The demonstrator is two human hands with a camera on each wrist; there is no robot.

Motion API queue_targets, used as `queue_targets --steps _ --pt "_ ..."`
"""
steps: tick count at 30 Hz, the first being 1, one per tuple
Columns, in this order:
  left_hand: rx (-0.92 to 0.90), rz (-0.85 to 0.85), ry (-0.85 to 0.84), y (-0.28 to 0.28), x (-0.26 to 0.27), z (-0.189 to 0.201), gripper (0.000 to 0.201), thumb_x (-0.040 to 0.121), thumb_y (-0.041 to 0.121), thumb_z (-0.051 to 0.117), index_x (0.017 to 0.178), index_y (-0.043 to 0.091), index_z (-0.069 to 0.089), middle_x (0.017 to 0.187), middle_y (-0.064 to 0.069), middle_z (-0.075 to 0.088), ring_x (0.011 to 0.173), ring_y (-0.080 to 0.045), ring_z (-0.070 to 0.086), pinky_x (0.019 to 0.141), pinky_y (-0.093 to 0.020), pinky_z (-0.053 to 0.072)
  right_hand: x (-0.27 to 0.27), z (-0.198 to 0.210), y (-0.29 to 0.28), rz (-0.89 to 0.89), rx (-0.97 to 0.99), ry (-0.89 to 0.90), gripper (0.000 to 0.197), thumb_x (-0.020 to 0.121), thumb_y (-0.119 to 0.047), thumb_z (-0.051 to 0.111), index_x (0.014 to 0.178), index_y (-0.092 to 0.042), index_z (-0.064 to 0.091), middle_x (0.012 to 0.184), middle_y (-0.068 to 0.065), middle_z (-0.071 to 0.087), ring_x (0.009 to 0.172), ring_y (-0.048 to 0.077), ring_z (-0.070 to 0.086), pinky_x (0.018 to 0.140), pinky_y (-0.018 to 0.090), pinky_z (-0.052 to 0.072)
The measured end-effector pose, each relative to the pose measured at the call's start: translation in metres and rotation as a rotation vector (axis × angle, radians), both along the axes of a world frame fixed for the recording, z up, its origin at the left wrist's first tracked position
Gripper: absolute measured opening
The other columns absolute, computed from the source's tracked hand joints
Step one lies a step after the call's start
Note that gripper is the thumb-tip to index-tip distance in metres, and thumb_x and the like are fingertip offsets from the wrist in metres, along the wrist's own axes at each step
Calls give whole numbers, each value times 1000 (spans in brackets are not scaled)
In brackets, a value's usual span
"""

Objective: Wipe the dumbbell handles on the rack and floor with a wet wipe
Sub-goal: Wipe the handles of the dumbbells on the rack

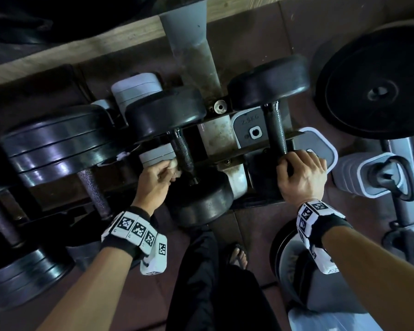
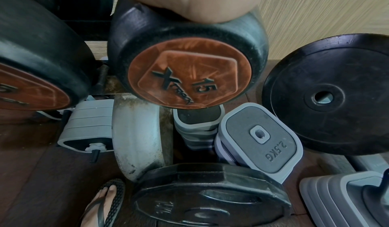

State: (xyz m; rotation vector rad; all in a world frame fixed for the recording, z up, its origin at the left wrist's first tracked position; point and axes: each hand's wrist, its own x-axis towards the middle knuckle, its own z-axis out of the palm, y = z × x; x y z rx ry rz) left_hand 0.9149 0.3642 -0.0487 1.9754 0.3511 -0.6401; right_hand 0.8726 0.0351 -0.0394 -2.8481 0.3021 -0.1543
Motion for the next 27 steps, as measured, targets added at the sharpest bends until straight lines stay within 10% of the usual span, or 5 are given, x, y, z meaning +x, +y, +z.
queue_targets --steps 8,14,21,27 --pt "47 -86 -14 -3 -13 -10 18 99 11 57 90 0 68 87 -12 72 82 -26 65 78 -29 48 -1 2 1 -15 27 16 19 87 -26 55 75 -14 64 76 5 62 79 33 57 79 42 39" --pt "42 -12 110 -18 -17 -14 25 100 9 56 80 19 67 81 3 70 80 -14 64 84 -31 48 0 2 1 -21 27 20 20 86 -27 54 76 -14 65 76 4 62 77 32 57 79 42 38" --pt "-15 -125 83 -3 -26 5 32 103 22 52 78 9 65 81 -4 69 81 -12 62 78 -21 43 0 3 1 -9 31 32 19 85 -26 54 74 -15 66 74 5 62 77 33 57 78 42 38" --pt "8 -12 175 -21 -24 -11 27 104 25 51 95 9 70 103 -9 72 102 -21 64 93 -36 47 0 5 0 -7 32 52 21 84 -27 53 74 -14 66 75 6 62 76 35 57 76 42 37"
